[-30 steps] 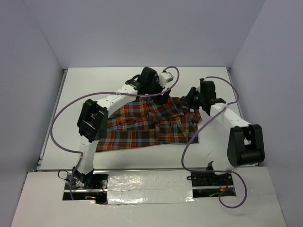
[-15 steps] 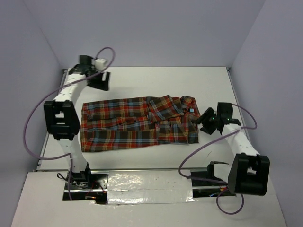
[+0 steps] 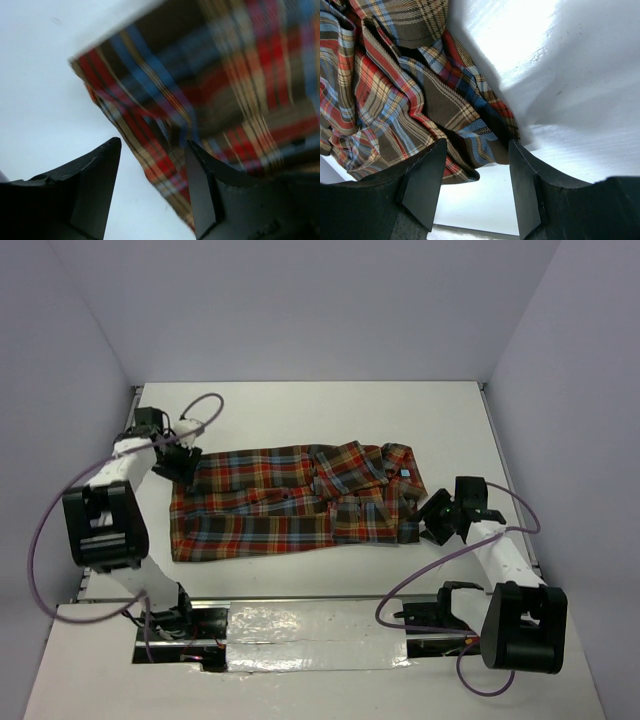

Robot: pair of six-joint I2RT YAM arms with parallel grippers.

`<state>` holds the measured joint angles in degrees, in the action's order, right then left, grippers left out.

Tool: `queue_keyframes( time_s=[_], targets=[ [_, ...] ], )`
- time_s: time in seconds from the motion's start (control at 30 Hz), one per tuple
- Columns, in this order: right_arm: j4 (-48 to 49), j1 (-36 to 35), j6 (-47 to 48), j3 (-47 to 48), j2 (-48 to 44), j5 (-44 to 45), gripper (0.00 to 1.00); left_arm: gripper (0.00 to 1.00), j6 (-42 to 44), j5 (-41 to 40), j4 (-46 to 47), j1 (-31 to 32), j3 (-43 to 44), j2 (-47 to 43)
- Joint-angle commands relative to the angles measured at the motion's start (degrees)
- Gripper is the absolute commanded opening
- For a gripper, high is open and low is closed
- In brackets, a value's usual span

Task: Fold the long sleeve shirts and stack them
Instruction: Fold the shirt

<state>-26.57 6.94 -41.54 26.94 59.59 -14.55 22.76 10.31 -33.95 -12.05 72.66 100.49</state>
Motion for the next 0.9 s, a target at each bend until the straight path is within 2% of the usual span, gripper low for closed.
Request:
queue_keyframes(
  time_s=[0.0,0.07,0.17,0.3,0.37,0.53,0.7,0.8,0.83,0.87],
  targets=[
    [2.13,-0.08,-0.48,0.04,0.87,-0.65,0.59,0.66,18.85,0.7,4.85,4.66,-9.62,-12.49],
    [2.31,-0.17,0.84,1.0,1.66,-1.1,0.59,0.67,27.98,-2.12,4.95,9.3,-12.88,-13.65],
    [1.96,-0.17,2.24,1.8,2.98,-1.27,0.59,0.71,32.86,-5.29,6.44,11.44,-14.56,-12.25],
    [2.31,-0.17,2.34,1.45,2.55,-1.8,0.59,0.74,34.54,-6.0,7.15,11.62,-14.66,-10.14],
    [2.31,-0.17,2.25,0.93,2.2,-1.45,0.59,0.75,35.77,-6.96,6.79,13.72,-15.27,-8.91],
    [2.66,-0.17,2.52,-0.31,1.05,-1.63,0.6,0.74,35.95,-14.15,13.82,15.13,-18.96,-8.64],
    [2.57,-0.26,3.39,0.22,0.96,-1.45,0.6,0.71,37.18,-17.51,19.96,15.66,-23.08,-9.17],
    [2.66,-0.17,3.83,0.83,0.88,-1.36,0.59,0.62,37.35,-20.32,25.07,15.66,-25.2,-8.91],
    [2.14,-0.17,4.36,1.18,1.14,-1.45,0.59,0.56,37.18,-20.85,25.77,15.66,-25.29,-8.73],
    [1.96,-0.26,4.71,1.62,1.23,-1.45,0.59,0.45,37.0,-21.29,25.95,15.66,-24.77,-8.56]
  ],
)
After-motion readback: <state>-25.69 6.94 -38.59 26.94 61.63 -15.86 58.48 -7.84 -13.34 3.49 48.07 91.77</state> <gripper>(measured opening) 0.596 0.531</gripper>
